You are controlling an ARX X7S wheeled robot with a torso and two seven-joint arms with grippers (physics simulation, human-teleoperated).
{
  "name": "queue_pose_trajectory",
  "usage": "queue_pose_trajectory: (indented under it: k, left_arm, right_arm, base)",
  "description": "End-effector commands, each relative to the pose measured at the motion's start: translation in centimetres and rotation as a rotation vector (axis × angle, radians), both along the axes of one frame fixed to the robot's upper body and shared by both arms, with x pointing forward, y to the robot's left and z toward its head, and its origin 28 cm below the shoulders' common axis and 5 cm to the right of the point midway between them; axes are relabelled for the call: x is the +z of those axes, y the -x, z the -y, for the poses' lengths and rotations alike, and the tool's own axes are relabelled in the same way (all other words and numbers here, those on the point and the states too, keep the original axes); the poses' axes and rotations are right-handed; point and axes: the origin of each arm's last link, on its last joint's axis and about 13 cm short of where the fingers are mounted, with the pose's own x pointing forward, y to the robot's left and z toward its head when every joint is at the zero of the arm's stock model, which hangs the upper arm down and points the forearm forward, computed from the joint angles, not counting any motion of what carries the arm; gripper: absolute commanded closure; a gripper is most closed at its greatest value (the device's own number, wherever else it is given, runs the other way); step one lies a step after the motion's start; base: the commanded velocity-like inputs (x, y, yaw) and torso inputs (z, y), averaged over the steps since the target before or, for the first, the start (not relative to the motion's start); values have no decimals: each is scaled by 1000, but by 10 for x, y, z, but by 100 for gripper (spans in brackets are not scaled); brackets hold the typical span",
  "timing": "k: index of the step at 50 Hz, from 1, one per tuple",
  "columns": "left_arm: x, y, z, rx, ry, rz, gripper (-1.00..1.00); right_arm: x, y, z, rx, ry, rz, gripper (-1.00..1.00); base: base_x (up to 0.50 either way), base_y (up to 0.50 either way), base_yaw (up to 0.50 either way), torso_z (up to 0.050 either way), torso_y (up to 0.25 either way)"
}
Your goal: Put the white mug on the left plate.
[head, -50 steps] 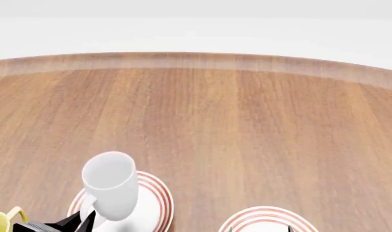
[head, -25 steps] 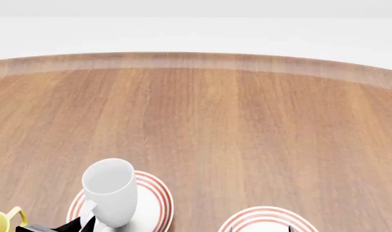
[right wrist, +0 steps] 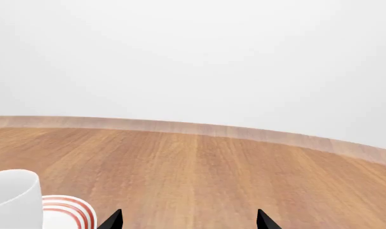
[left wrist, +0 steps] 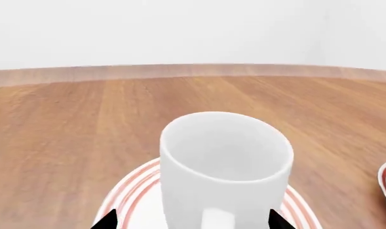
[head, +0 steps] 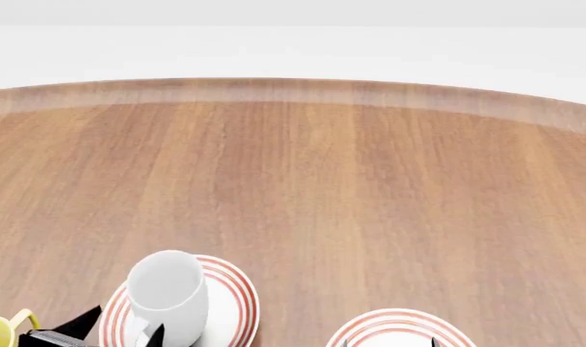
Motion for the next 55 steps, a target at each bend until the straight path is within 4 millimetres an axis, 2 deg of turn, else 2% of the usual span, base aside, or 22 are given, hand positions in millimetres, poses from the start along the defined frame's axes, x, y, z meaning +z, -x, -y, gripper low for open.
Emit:
queue_pose_trajectory:
  k: [1,12,14,26,32,41,48,50,55]
  left_arm:
    - [3,-2,0,5,0,26,-100]
    - [10,-2,3,-23,1,169,-100]
    - [17,0,5,-33,0,206,-100]
    - [68,36,15,-62,2,399,-100]
    - [84,51,17,-75,-2,462,-100]
    - [115,86,23,-100,-15,599,-100]
    - [124,104,25,-107,-16,659,-100]
    - [111,108,26,-115,-19,676,-100]
    - [115,118,29,-131,-24,707,-100]
  right_arm:
    - [0,0,0,0,1,0,-100]
    - [4,0,-2,-1,1,39,-100]
    - [6,2,-2,-6,4,69,-100]
    - [19,11,-2,3,-12,225,-100]
    - [23,16,-4,23,-11,269,-100]
    - [34,32,-7,40,4,334,-100]
    - [39,41,-10,49,19,367,-100]
    - [41,44,-10,53,22,379,-100]
    - [44,52,-12,58,33,398,-100]
  base:
    - [0,0,0,0,0]
    - [0,0,0,0,0]
    - [0,0,0,0,0]
    - [0,0,0,0,0]
    - [0,0,0,0,0]
    - [0,0,0,0,0]
    - [0,0,0,0,0]
    - [0,0,0,0,0]
    - [0,0,0,0,0]
